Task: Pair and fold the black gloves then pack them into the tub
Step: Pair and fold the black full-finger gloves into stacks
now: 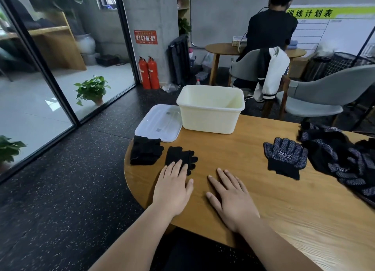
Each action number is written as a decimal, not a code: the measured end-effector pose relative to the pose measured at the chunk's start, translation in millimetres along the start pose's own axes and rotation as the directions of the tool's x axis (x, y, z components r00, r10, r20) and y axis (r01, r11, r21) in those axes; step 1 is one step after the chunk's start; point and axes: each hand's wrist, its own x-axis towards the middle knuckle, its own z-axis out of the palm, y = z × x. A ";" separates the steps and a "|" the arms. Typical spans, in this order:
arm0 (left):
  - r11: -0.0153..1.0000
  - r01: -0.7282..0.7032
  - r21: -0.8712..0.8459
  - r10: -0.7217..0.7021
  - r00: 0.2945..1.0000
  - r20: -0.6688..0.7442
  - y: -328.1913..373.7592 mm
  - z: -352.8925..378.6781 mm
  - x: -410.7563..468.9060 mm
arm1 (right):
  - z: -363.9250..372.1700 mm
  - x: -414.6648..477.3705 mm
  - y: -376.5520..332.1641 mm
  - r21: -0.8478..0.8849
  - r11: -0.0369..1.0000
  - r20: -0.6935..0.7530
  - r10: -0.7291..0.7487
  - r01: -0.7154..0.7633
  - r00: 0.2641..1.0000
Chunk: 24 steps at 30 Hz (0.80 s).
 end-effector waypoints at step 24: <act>0.999 0.050 0.012 -0.051 0.986 0.158 -6.5 -8.0 30.7 | -0.2 -9.2 2.1 0.085 0.996 -0.128 -0.005 0.016 0.992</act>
